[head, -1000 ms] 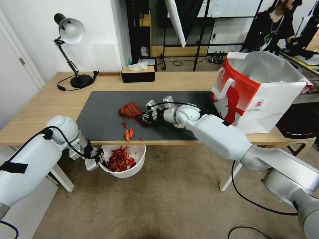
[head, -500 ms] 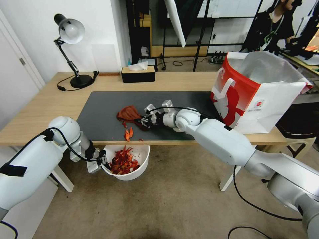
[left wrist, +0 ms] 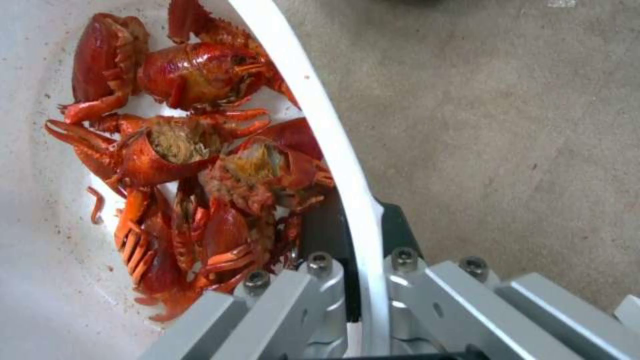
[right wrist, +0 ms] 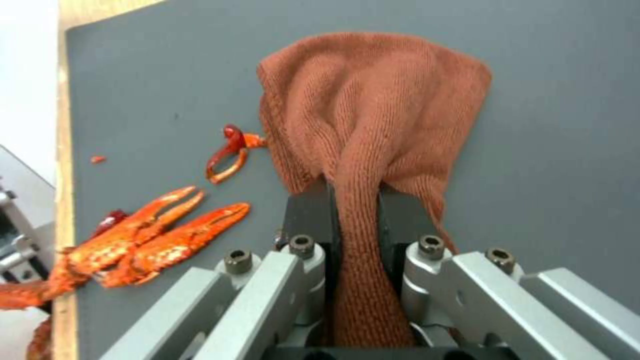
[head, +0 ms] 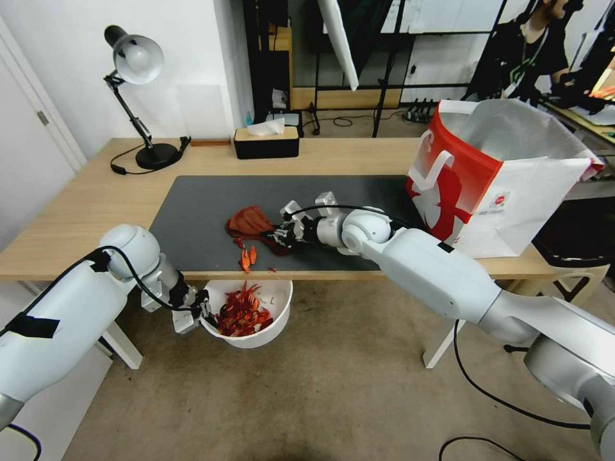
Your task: Sweep shrimp from table into container with towel, then put container into takeout bag.
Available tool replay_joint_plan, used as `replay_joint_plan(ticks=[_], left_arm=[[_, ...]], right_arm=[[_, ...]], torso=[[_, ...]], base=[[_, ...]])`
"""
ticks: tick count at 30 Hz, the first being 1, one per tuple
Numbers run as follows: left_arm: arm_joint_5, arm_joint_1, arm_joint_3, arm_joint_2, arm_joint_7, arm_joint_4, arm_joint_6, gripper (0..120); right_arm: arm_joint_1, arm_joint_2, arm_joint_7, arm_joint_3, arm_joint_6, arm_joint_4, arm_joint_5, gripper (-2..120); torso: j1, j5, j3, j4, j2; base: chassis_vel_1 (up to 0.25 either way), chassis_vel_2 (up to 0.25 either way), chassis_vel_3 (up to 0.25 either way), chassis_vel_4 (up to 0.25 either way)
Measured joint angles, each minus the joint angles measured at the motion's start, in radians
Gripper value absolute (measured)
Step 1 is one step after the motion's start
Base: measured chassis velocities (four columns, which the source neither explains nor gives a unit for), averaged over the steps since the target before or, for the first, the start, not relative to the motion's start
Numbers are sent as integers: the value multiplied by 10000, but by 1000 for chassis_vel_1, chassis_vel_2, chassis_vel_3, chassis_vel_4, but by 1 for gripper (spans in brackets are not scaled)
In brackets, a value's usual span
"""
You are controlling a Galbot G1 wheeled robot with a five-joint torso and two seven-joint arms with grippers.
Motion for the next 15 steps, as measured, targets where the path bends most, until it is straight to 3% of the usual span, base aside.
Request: replay_joint_plan(ticks=[15], left_arm=[[28, -99, 97, -37, 0, 22, 0, 0]], right_arm=[[-27, -387, 81, -270, -149, 960, 277, 8]], torso=[[0, 1, -1, 0, 0]], base=[[0, 0, 0, 0]])
